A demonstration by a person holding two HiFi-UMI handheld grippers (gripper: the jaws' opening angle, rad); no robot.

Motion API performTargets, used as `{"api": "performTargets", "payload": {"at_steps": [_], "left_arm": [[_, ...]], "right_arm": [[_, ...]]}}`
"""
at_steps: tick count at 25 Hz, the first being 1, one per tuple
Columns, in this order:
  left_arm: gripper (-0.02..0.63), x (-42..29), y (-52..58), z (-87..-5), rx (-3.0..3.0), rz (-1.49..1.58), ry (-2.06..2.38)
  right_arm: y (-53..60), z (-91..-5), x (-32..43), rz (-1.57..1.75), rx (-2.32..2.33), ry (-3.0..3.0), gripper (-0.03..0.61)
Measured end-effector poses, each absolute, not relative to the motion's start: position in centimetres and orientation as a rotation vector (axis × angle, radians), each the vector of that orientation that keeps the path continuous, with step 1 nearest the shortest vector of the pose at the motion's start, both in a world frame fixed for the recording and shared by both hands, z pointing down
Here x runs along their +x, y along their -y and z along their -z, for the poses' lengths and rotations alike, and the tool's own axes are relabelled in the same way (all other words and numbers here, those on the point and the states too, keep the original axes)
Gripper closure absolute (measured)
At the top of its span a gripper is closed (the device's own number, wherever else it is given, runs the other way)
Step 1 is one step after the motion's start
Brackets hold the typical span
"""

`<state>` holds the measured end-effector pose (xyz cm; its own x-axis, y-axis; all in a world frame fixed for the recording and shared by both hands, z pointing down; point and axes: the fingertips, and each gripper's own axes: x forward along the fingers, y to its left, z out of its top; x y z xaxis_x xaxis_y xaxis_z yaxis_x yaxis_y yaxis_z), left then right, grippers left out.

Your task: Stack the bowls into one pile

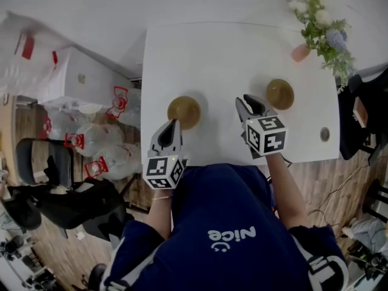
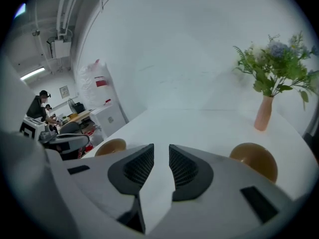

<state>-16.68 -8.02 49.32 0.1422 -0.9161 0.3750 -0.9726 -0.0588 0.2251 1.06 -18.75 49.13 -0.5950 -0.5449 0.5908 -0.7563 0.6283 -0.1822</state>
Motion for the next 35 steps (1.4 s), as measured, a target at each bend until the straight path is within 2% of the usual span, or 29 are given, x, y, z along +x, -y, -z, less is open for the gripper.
{"api": "performTargets", "payload": {"at_steps": [13,29,35], "left_arm": [[0.595,-19.9,5.1,-49.5,1.880,-0.145,1.921],[0.595,-21.1,2.6,-49.3,1.812,-0.160,1.966],[0.595,-20.4,2.8,-49.9,1.844,-0.170,1.924]], "right_arm": [[16.0,-51.3,-8.2,-0.583,0.702,2.396,0.469],[14.0,-56.7,-12.6,-0.654,0.494,2.256,0.456],[14.4,-56.8,-12.8,-0.693,0.510,2.245,0.501]]}}
